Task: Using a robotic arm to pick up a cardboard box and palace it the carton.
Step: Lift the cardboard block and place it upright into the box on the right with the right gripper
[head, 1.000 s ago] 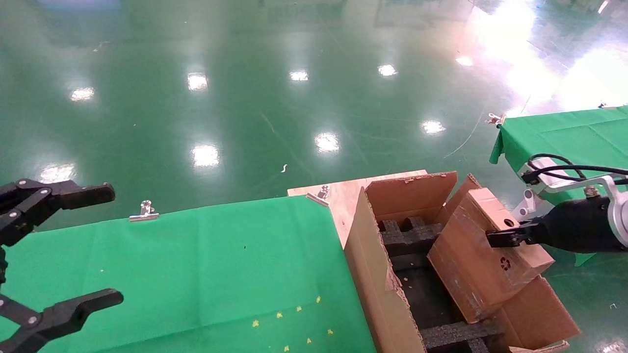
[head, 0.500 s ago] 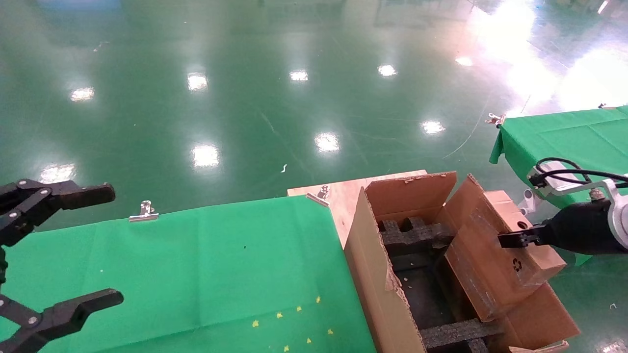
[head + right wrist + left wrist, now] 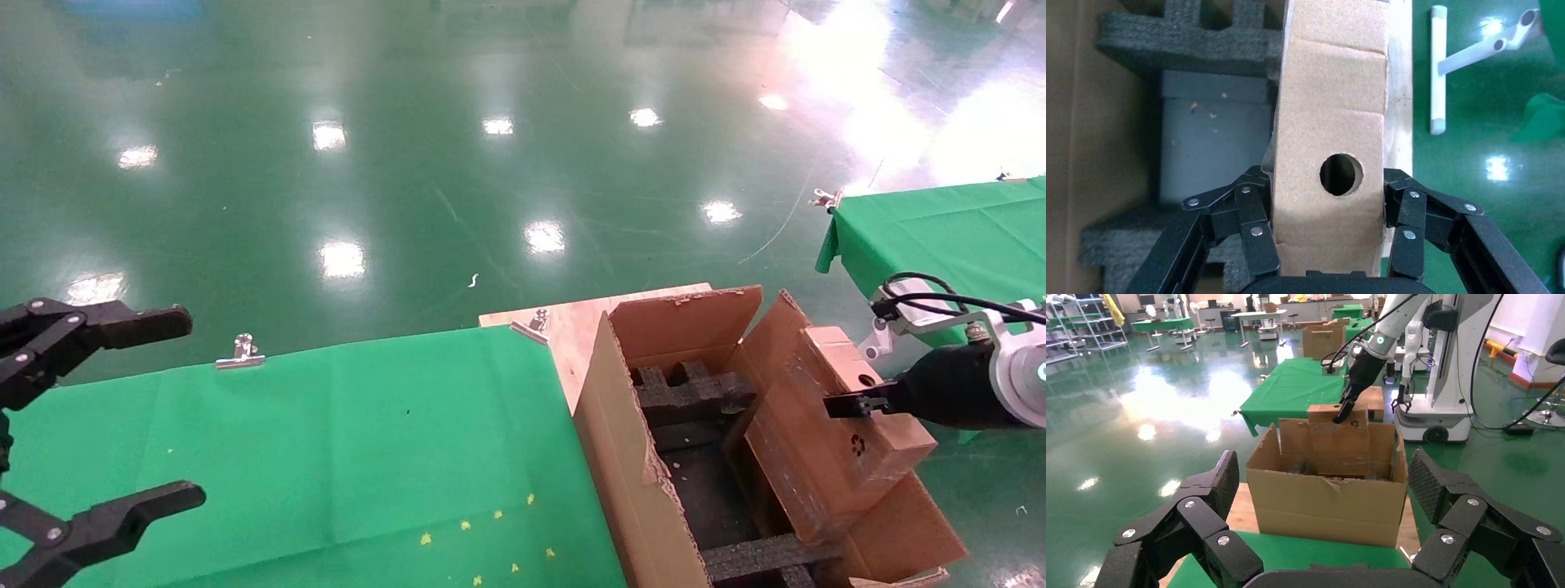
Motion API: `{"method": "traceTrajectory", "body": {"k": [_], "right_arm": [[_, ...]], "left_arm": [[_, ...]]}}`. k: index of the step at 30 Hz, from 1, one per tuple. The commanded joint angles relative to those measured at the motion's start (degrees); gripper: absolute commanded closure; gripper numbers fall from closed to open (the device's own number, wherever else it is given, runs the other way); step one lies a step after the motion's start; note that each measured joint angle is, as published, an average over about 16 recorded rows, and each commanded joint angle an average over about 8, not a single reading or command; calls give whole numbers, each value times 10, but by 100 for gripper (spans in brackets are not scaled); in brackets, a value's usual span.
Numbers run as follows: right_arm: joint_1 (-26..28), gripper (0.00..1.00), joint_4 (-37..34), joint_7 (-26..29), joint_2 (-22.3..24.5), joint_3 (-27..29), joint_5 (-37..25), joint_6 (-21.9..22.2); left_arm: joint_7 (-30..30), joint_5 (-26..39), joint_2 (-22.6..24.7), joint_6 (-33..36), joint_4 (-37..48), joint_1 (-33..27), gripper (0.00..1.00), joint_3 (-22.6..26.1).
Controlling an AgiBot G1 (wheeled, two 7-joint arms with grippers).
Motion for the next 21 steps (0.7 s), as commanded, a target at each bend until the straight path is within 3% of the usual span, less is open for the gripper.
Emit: {"method": "traceTrajectory", "body": {"k": [1, 21], "right_arm": [[-4, 100, 0, 7, -2, -2, -10, 8], [-37, 100, 0, 54, -22, -17, -54, 70]], "left_arm": [[0, 0, 0, 0, 0, 0, 0, 0], [0, 0, 0, 0, 0, 0, 0, 0]]}}
